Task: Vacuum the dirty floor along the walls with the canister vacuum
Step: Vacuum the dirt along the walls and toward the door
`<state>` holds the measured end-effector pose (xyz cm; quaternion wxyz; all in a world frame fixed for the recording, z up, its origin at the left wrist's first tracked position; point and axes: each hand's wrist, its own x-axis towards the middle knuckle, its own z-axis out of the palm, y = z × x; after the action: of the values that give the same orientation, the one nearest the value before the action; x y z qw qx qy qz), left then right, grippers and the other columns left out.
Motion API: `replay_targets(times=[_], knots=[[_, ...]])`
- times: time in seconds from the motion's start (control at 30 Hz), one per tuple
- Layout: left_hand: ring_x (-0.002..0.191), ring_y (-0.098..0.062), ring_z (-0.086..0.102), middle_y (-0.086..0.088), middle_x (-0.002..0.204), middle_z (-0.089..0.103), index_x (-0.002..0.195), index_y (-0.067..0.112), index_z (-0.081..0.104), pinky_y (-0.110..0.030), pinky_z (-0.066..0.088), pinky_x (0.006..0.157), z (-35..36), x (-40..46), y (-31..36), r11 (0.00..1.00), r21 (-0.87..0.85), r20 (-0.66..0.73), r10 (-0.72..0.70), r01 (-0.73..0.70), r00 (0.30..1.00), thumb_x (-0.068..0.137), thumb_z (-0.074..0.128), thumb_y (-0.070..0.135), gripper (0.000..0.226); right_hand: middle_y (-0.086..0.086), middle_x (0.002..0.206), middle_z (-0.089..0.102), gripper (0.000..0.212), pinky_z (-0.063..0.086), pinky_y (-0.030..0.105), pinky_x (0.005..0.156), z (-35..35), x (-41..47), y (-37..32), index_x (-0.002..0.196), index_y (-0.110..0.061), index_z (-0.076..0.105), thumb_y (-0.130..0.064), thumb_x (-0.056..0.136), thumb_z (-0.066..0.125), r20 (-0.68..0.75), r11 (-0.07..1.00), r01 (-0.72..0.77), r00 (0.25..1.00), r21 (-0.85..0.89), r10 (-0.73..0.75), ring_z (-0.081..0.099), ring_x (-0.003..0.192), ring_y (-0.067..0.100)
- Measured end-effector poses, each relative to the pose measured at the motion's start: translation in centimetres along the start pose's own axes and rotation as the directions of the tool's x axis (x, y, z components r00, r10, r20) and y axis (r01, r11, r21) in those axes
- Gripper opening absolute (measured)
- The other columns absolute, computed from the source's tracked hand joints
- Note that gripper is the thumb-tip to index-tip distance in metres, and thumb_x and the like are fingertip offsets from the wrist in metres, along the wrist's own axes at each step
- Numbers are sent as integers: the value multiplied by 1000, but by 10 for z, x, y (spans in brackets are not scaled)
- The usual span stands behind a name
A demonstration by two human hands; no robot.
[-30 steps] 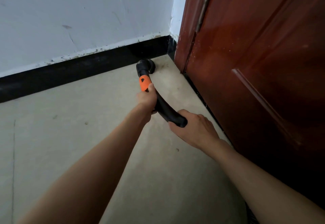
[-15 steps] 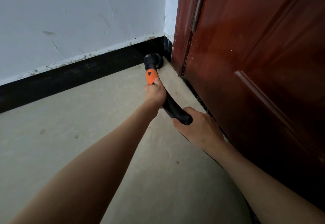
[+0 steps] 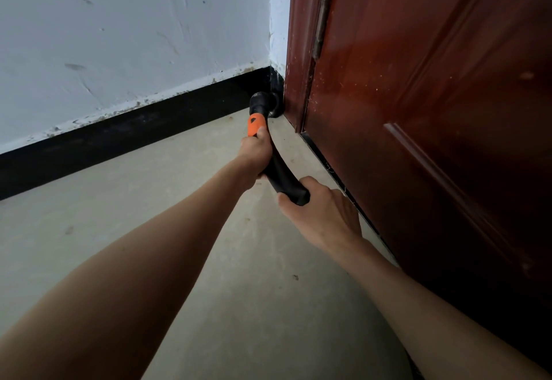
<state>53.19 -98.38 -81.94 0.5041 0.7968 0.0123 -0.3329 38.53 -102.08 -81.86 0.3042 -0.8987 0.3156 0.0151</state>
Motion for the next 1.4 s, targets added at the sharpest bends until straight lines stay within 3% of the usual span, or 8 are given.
replay_targets(times=[0.33,0.47,0.53,0.63,0.83,0.97,1.27,1.4], knots=[[72,-16,49,-6,84,47,129,1,38,-29,43,61,9,-36,-11,999,38,23,0,-1,1000,101,27,40,49,-9,67,50,32,33,30,57,-7,-46,9,101,-24,53,-54,92,50,-7,999,-26,1000,42,26,52,67,18],[86,-22,52,-11,100,49,130,2,37,-31,45,65,16,-54,-10,999,48,31,6,-7,1000,102,26,40,49,-8,69,51,32,36,29,58,-14,-59,15,100,-24,53,-55,93,49,-4,998,-26,1000,50,26,54,69,18],[88,-23,51,-12,103,49,131,2,38,-29,42,59,18,-62,-11,998,59,21,5,-6,1000,102,26,40,49,-8,68,50,30,34,29,55,-18,-67,17,97,-25,52,-54,92,50,-7,998,-22,1000,52,23,53,67,17],[91,-24,51,-12,104,49,131,2,38,-31,43,63,20,-76,-11,998,52,20,-20,19,1000,102,25,42,51,-7,69,52,29,32,28,53,-22,-78,18,93,-24,52,-54,91,50,-3,998,-22,1000,66,22,52,66,17],[67,-17,48,-7,79,45,110,8,36,-26,39,50,13,-105,-16,994,58,27,-91,89,996,102,22,43,39,-6,74,57,34,34,29,57,-28,-96,15,97,-21,56,-54,91,51,55,997,-16,998,79,12,55,71,18],[65,-16,47,-6,79,45,110,7,36,-25,39,49,10,-118,-22,993,57,38,-105,103,994,102,20,46,43,-1,82,60,37,37,30,66,-29,-111,15,99,-21,56,-56,90,50,69,998,-30,997,56,26,59,79,23],[69,-18,51,-8,82,48,113,8,39,-29,46,56,12,-135,-44,987,-45,93,-150,154,984,101,27,42,38,-2,83,62,37,36,30,65,-38,-137,21,93,-23,55,-59,88,51,65,999,-14,998,-38,16,58,79,23],[69,-18,52,-7,82,48,120,8,40,-29,45,54,3,-131,-49,984,-96,80,-142,150,987,98,34,48,47,-1,85,63,37,36,30,65,-33,-132,14,94,-22,55,-58,88,51,87,999,5,996,-37,-2,59,80,24]])
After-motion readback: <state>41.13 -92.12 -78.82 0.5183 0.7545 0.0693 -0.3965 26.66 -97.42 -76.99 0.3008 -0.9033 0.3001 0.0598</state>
